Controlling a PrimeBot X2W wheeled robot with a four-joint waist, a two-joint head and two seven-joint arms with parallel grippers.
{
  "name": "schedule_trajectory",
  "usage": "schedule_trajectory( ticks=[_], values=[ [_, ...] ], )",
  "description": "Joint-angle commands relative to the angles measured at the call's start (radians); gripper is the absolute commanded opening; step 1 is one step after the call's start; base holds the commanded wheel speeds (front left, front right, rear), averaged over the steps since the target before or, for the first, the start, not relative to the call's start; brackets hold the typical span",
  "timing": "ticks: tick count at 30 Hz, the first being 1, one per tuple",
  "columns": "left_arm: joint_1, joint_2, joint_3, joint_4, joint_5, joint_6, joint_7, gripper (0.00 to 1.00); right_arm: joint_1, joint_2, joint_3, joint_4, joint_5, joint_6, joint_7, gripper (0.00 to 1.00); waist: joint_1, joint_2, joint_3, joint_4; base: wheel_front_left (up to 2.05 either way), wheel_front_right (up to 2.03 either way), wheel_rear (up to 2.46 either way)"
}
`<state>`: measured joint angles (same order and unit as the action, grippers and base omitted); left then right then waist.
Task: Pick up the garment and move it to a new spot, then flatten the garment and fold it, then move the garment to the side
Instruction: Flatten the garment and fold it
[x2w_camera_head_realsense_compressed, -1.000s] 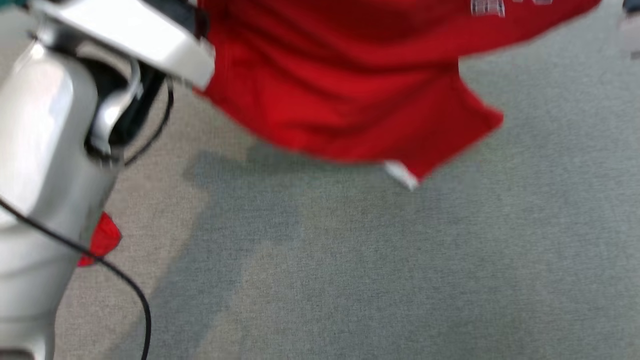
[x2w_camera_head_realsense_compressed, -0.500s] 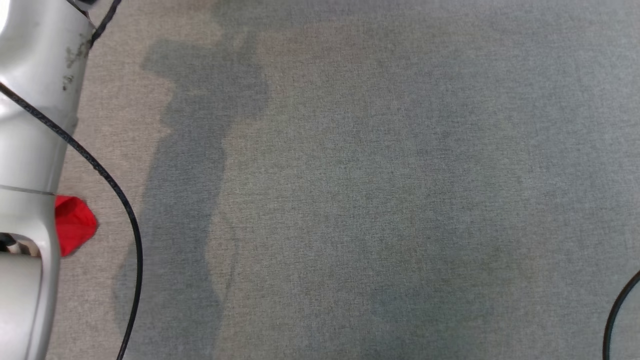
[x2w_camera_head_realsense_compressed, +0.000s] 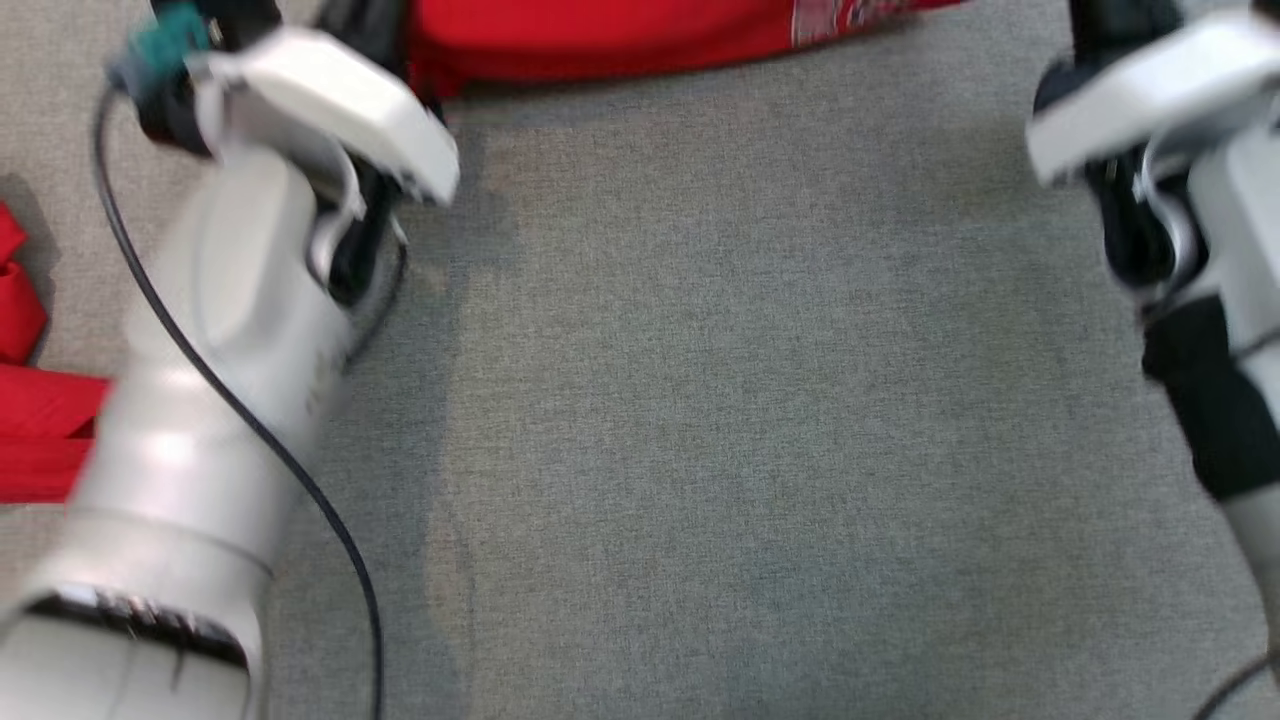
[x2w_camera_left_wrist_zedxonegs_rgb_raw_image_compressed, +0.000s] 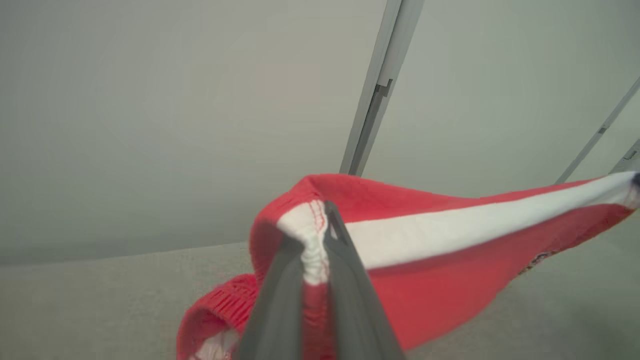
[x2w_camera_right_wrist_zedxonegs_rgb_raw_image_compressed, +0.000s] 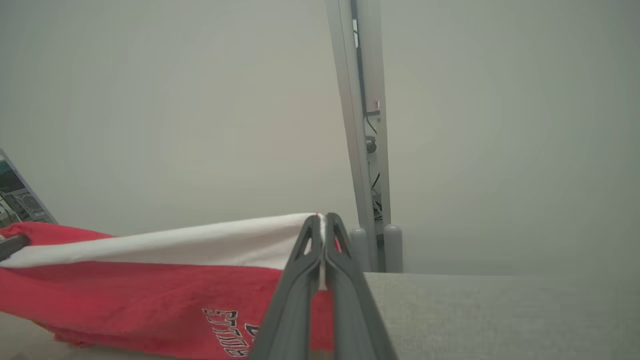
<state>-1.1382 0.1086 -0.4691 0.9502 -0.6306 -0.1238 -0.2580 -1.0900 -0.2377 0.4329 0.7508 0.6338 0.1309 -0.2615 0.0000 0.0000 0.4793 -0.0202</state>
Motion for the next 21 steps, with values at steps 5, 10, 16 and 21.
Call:
schedule_trajectory(
  ticks=[5,10,16,21],
  values=[
    [0.265,-0.008,0.045,-0.172,0.062,0.002,-0.005,0.0,0.29,-0.03,-0.035,-0.145,0.044,0.0,-0.007,0.0,0.0,0.0,-0.046,0.005,0.0,0.0,0.0],
    [0.488,-0.009,0.042,-0.292,0.107,0.011,-0.005,0.0,0.529,-0.038,-0.056,-0.26,0.056,0.0,-0.007,0.0,0.0,0.0,-0.1,0.006,0.0,0.0,0.0],
    [0.676,0.019,0.026,-0.405,0.077,0.008,0.023,0.0,0.746,-0.049,-0.072,-0.357,0.062,0.0,0.001,0.0,0.0,0.0,-0.163,0.008,0.0,0.0,0.0],
    [0.81,0.082,-0.006,-0.544,0.044,0.01,0.146,0.0,0.91,-0.047,-0.131,-0.474,0.037,0.0,0.041,0.0,0.0,0.0,-0.211,0.009,0.0,0.0,0.0]
  ],
)
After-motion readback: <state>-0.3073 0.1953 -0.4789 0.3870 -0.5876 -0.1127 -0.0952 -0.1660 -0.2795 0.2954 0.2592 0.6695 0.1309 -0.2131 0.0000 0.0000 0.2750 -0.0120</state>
